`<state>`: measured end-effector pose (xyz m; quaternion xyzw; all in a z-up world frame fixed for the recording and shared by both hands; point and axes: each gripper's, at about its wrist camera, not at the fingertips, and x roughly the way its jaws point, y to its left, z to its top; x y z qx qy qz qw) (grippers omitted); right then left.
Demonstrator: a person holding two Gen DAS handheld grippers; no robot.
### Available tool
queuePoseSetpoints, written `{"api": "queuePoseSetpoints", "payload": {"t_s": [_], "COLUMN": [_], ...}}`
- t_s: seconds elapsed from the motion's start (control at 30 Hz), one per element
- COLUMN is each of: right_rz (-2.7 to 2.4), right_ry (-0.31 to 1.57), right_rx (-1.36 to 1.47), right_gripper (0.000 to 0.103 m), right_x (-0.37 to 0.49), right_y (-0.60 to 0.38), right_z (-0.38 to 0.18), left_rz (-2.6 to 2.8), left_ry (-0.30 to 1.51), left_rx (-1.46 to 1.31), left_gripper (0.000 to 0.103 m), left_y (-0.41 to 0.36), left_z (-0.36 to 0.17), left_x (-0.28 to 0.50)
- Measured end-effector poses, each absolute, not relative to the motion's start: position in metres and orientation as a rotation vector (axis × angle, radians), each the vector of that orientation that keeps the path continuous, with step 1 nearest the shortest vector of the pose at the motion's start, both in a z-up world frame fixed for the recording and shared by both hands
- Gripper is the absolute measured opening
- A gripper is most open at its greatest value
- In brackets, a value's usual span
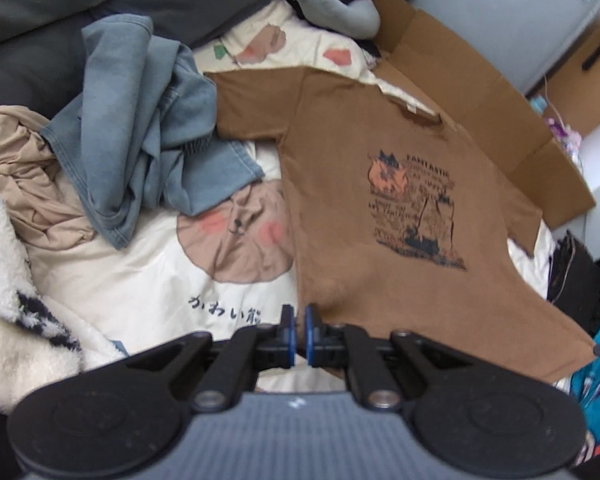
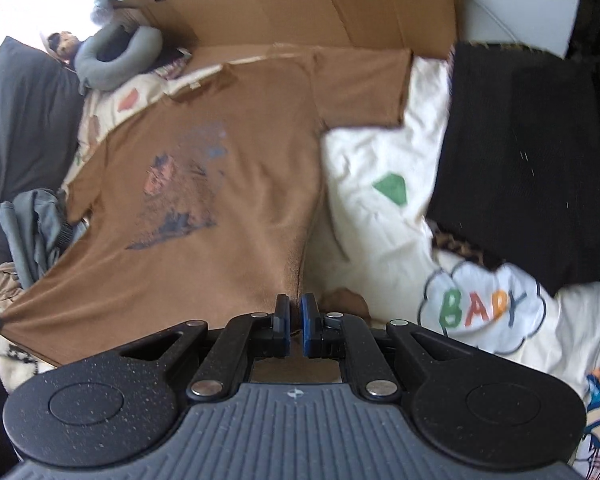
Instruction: Fold clothes
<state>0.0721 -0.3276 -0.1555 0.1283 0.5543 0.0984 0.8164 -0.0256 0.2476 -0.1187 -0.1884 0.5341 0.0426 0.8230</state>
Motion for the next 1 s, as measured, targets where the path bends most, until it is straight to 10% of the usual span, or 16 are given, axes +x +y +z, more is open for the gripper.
{"api": "queuePoseSetpoints", "payload": {"t_s": [0.4,1.0], "right_rz": [0.224,0.144], "right_ry": [1.171,1.445], "right_rx": [0.225,0.32], "right_gripper": [0.003,0.003], "right_x": [0.101,0.066], "right_y": [-0.33,-0.35], "right_z": [-0.118,-0.232], "left_rz": [0.133,0.227], "left_ry": [1.125,1.339], "left_rx": [-0.431,-0.438], "left_gripper": [0.005,0.005], "left_y": [0.262,0.275], "left_z": [-0.1,-0.187], "left_x": [-0.016,-0.041]}}
